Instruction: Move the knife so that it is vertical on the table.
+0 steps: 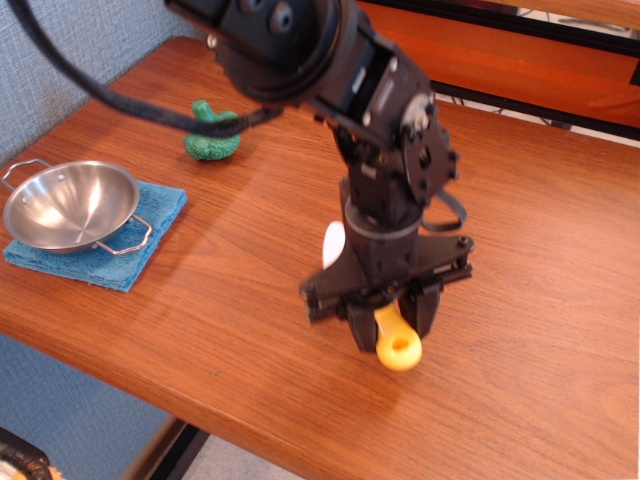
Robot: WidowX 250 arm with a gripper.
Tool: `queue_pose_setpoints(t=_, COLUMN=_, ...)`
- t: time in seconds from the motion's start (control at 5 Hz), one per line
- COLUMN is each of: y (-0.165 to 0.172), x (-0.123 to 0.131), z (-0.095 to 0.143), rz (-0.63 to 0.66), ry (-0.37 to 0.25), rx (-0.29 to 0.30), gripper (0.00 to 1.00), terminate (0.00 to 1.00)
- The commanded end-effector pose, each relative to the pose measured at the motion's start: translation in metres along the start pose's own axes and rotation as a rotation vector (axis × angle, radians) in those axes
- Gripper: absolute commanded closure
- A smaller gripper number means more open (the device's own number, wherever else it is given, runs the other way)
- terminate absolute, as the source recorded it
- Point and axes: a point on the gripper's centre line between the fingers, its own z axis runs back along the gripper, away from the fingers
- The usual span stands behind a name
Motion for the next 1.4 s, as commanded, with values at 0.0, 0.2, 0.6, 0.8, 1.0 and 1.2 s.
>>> queue_pose_setpoints(t=0.0, y=-0.012, x=0.027, z=0.004, rz=-0.438, ry=0.038, rx=-0.053, gripper=1.00, terminate=0.00)
queue_pose_setpoints(t=0.2, y=-0.018, x=0.035, z=0.001, rz=-0.620, ry=0.023, rx=0.026, gripper=1.00, terminate=0.00)
queue_pose_setpoints(t=0.6, y=-0.044, x=0.055, z=-0.008, rz=-0.770, ry=0.015, rx=0.030, gripper=1.00, terminate=0.00)
queue_pose_setpoints(t=0.8, y=-0.054, x=0.062, z=-0.017, rz=-0.786, ry=0.046, rx=0.027, gripper=1.00, terminate=0.00)
queue_pose_setpoints(t=1.0, y=-0.056, x=0.066, z=-0.027, rz=-0.765, ry=0.078, rx=0.049, gripper=1.00, terminate=0.00)
queue_pose_setpoints(t=1.2, y=-0.056, x=0.067, z=-0.031, rz=-0.765, ry=0.076, rx=0.054, gripper=1.00, terminate=0.00)
